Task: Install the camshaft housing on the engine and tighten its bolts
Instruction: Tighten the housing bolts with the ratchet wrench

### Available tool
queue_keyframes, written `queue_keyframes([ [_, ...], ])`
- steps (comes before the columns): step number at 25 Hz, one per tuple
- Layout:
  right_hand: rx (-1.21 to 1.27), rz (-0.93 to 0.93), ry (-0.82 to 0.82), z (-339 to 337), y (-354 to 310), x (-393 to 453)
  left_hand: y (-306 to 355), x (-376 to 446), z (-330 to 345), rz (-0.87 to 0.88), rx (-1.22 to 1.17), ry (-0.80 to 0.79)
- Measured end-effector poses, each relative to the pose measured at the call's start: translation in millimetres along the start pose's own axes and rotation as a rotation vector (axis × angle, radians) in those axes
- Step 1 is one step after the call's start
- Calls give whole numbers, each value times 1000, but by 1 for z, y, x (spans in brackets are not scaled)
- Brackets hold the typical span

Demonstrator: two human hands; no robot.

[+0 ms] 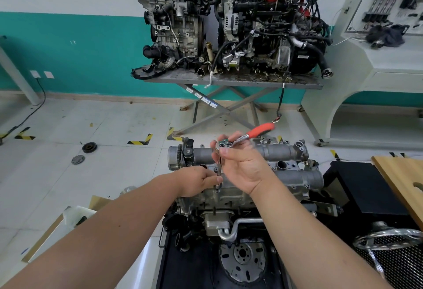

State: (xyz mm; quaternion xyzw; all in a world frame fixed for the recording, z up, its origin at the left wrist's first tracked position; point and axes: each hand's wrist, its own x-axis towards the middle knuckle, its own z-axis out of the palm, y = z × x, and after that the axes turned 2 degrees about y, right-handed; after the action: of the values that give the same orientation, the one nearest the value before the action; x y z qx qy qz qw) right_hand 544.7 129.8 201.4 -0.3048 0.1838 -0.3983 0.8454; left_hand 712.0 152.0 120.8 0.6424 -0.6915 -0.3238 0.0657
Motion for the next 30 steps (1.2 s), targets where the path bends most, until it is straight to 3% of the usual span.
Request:
queue_keyframes([
  [3, -138, -247, 219, 7, 21, -4, 0, 1, 0, 7, 29, 4],
  [5, -137, -338, 267, 7, 31, -7, 1, 1, 1, 16, 34, 5],
  [8, -42, -226, 240, 9, 22, -4, 2, -1, 1, 17, 29, 25],
  [10, -104, -86, 269, 11, 7, 2, 3, -1, 1, 13, 35, 28],
  [12, -381, 80, 244, 16, -12, 13, 4, -2, 1, 20, 41, 35],
  [15, -1087, 354, -10, 37, -38, 29, 5, -3, 2, 26, 42, 53],
  [17, -1450, 383, -149, 54, -41, 33, 5, -3, 3, 24, 60, 65],
  [18, -1506, 351, -147, 60, -37, 34, 5, -3, 4, 29, 64, 69],
  [19, -1446, 313, -82, 61, -29, 34, 6, -4, 5, 29, 69, 75],
  [23, -638, 158, 478, 53, -2, 33, 4, -1, 6, 6, 110, 105],
  [25, -494, 20, 631, 50, 3, 31, 1, 0, 6, 18, 144, 117],
  [28, -474, -89, 663, 53, 11, 24, -4, 0, 8, 40, 167, 116],
  [30, -663, -28, 510, 53, 5, 23, -7, 2, 10, 40, 139, 103],
])
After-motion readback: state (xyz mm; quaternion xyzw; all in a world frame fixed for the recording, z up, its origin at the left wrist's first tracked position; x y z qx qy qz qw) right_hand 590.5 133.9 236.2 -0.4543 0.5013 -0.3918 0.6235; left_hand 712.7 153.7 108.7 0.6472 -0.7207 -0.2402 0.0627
